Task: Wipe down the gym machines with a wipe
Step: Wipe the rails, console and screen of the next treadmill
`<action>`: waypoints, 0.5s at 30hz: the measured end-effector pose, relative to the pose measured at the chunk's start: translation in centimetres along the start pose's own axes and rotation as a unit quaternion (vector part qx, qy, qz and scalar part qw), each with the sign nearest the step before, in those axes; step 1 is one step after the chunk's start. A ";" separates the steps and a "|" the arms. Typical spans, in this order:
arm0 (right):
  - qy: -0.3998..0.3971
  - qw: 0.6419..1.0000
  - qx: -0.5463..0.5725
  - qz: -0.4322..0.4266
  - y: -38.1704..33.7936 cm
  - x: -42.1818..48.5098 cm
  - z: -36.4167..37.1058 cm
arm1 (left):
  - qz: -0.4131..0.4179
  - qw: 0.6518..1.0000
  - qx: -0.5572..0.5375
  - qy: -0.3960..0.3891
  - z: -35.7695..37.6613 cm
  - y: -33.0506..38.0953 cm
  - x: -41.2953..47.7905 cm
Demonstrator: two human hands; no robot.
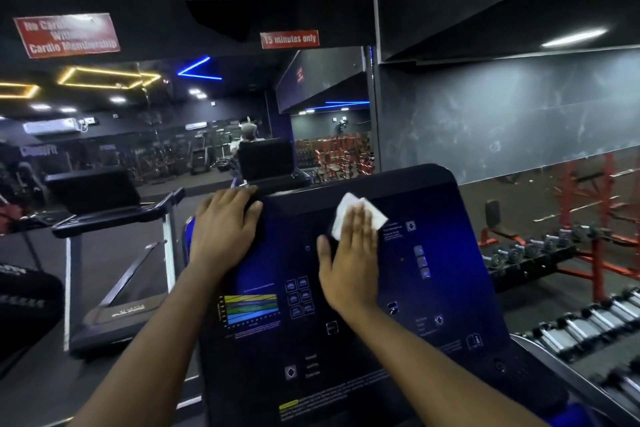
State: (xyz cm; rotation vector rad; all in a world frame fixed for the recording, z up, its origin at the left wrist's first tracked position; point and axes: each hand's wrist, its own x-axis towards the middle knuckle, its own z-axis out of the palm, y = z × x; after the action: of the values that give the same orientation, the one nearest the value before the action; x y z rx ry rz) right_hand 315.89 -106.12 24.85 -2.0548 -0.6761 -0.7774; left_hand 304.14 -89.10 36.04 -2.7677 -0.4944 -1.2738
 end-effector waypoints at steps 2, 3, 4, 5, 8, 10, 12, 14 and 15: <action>-0.046 0.993 -0.008 -0.108 0.1 -2.9 0.0 | -0.049 0.999 0.010 0.002 -0.3 -1.5 -0.5; -0.051 0.990 -0.020 -0.131 0.7 -3.8 0.1 | -0.054 0.998 0.011 -0.016 -0.5 -2.4 -0.9; -0.035 0.991 -0.035 -0.124 1.8 -4.0 0.2 | -0.043 0.998 0.007 -0.037 -0.4 -3.0 -1.0; -0.012 0.996 -0.043 -0.083 2.1 -3.8 0.5 | -0.027 0.998 -0.008 -0.057 -0.5 -4.0 -1.3; 0.055 0.992 -0.015 0.115 0.4 -0.3 1.0 | -0.011 0.991 -0.097 -0.087 -1.4 -4.9 -0.9; 0.058 0.987 0.022 0.148 -2.9 0.9 1.7 | -0.012 0.986 -0.137 -0.092 -1.7 -5.3 -0.7; 0.035 0.998 0.017 0.053 -5.9 -0.7 2.7 | 0.003 0.982 -0.162 -0.092 -1.8 -5.6 -0.6; -0.015 0.998 -0.011 -0.054 -7.1 -3.8 3.0 | 0.010 0.978 -0.189 -0.093 -1.8 -5.7 -0.7; -0.031 0.995 -0.029 -0.090 -7.0 -5.3 3.1 | 0.008 0.974 -0.208 -0.092 -1.9 -6.2 -0.7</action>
State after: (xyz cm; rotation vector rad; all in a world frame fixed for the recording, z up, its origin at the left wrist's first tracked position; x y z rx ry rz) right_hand 308.43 -100.86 23.10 -2.0983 -0.8920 -0.8453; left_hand 300.38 -83.79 36.24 -3.2480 -0.2326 -1.2459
